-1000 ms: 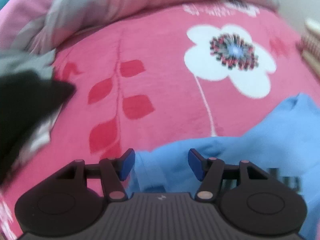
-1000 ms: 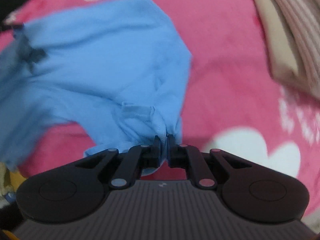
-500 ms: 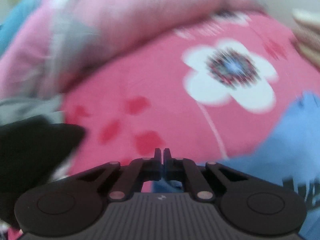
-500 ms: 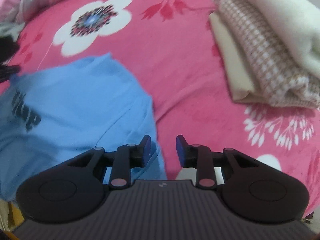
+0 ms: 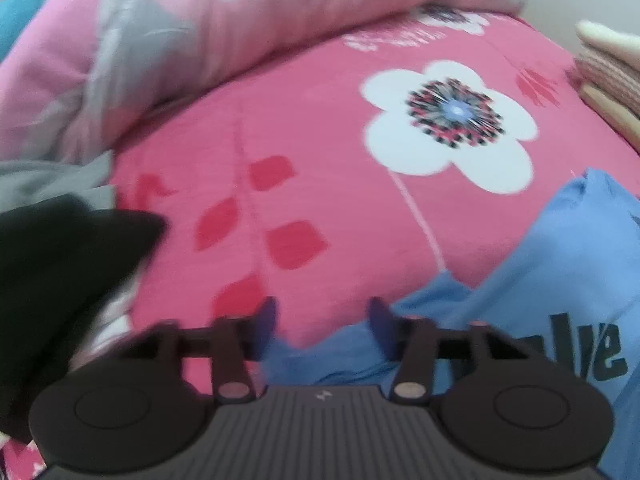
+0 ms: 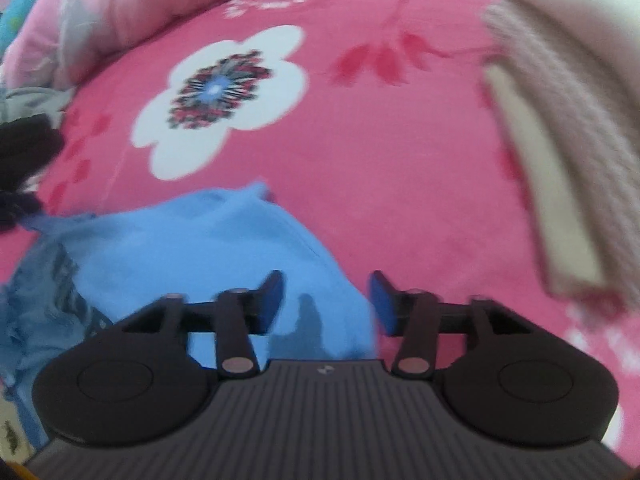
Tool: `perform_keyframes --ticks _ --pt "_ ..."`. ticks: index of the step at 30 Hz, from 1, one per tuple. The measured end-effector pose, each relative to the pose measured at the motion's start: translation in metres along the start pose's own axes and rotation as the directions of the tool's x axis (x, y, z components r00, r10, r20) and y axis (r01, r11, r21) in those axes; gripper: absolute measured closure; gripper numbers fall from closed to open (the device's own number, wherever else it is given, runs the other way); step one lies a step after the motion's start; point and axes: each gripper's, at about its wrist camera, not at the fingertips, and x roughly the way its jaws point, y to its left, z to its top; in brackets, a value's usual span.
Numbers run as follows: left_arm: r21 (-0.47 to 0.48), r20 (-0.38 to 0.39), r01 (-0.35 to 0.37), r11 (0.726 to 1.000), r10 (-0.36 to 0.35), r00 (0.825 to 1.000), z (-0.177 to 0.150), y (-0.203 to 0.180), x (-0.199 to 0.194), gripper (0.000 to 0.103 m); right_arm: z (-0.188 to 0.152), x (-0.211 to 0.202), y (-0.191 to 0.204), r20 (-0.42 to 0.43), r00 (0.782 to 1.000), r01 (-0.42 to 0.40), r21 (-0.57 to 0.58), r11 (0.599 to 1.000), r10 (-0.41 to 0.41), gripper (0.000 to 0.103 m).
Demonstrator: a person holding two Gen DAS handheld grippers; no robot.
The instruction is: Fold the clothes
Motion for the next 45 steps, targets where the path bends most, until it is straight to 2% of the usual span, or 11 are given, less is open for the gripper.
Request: perform_keyframes --ticks 7,11,17,20,22,24,27,31,36,41,45 --pt "0.113 -0.110 0.106 0.988 -0.094 0.990 0.008 -0.039 0.040 0.049 0.037 0.050 0.015 -0.011 0.999 -0.049 -0.080 0.996 0.048 0.026" --pt "0.140 -0.138 0.133 0.981 -0.113 0.984 0.011 -0.049 0.043 0.061 0.043 0.068 0.006 -0.048 0.996 -0.083 -0.055 0.995 0.081 0.024" --pt "0.199 -0.162 0.166 0.966 -0.134 0.978 0.013 -0.058 0.036 0.062 0.029 0.067 0.015 -0.133 0.976 -0.186 -0.110 0.976 0.171 0.024" --pt "0.211 -0.175 0.189 0.959 -0.153 0.973 0.015 -0.061 0.040 0.076 0.019 0.068 0.028 -0.153 0.980 -0.163 -0.229 0.960 0.129 0.043" --pt "0.250 -0.176 0.206 0.946 -0.164 0.971 0.016 -0.067 0.039 0.092 0.017 0.066 0.032 -0.142 0.983 -0.149 -0.281 0.948 0.112 0.075" --pt "0.310 -0.153 0.183 0.933 -0.140 0.978 0.013 -0.076 0.034 0.096 0.021 0.061 0.032 -0.135 0.982 -0.164 -0.282 0.945 0.130 0.102" --pt "0.305 -0.105 0.133 0.943 -0.106 0.989 0.013 -0.072 0.021 0.097 0.028 0.041 0.036 -0.060 0.989 -0.148 -0.305 0.941 0.136 0.102" --pt "0.174 -0.038 0.056 0.983 -0.050 0.998 0.025 -0.042 -0.005 0.097 0.046 0.010 0.033 0.062 0.989 -0.113 -0.292 0.950 0.137 0.102" --pt "0.038 0.035 -0.062 0.997 0.061 0.998 0.043 -0.003 -0.030 0.097 0.076 -0.011 0.030 0.179 0.974 -0.082 -0.300 0.950 0.141 0.102" --pt "-0.070 0.106 -0.223 0.972 0.230 0.967 0.058 0.027 -0.040 0.097 0.093 -0.014 0.028 0.234 0.966 -0.030 -0.322 0.946 0.111 0.102" --pt "-0.198 0.082 -0.365 0.910 0.387 0.919 0.063 0.057 -0.035 0.097 0.093 -0.008 0.029 0.219 0.972 -0.006 -0.344 0.939 0.086 0.102"
